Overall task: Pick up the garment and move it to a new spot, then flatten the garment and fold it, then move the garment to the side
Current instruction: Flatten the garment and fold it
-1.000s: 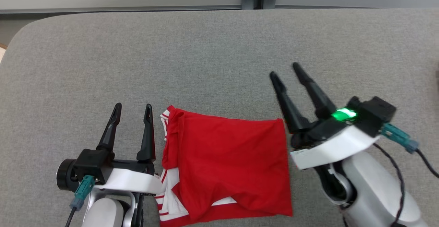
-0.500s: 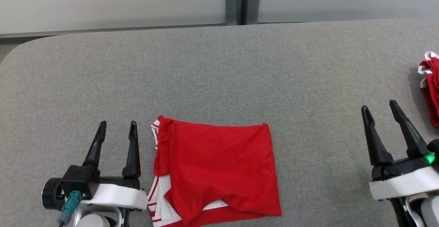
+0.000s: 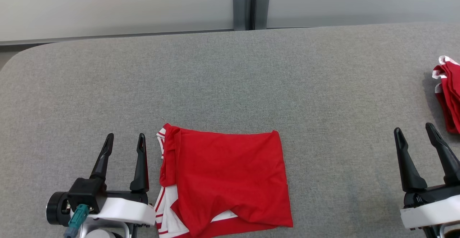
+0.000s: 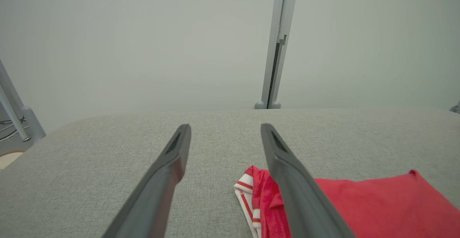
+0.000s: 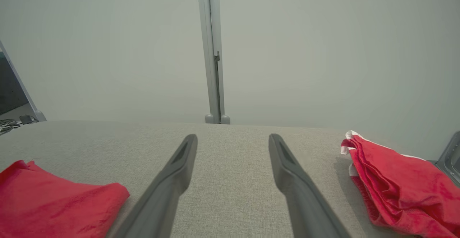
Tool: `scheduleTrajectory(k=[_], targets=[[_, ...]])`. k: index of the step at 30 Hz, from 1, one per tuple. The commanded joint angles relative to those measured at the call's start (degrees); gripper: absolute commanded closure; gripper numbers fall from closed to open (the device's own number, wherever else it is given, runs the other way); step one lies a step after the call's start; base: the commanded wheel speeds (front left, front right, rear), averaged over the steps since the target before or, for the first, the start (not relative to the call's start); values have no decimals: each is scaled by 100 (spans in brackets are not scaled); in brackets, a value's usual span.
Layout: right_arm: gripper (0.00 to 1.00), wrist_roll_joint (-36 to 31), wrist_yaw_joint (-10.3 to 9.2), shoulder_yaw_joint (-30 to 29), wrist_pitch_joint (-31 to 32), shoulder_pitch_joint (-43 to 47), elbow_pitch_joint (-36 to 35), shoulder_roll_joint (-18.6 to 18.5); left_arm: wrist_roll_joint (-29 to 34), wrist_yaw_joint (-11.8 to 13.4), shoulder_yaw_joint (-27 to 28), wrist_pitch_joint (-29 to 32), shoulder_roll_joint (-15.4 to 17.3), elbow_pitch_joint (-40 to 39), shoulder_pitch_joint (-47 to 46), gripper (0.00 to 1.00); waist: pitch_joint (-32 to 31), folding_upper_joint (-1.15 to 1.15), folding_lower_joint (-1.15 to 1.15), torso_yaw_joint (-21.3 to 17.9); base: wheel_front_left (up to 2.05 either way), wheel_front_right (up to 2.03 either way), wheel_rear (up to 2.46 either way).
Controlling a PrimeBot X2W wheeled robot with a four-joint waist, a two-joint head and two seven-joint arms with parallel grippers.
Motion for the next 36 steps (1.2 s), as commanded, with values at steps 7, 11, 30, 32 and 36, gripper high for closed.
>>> scheduleTrajectory(k=[7,11,30,32,36], targets=[[0,-20,-1,39,62,-21,-13,15,33,49,-51,35,50,-60,8,0,18,0,0,31,0,0,0],[47,-28,-1,211,131,-131,28,30,37,67,-86,57,54,-110,-49,0,70,0,0,80,0,0,0],[100,995,-1,4461,162,-2084,1632,292,-78,8,-400,8,-75,55,-564,0,444,0,0,578,0,0,0],[100,1201,-1,4810,204,-2253,1766,219,-83,2,-420,2,-93,81,-608,0,480,0,0,612,0,0,0],[100,1611,-1,5383,317,-2548,2017,94,-112,10,-430,-10,-105,116,-689,0,560,0,0,640,0,0,0]])
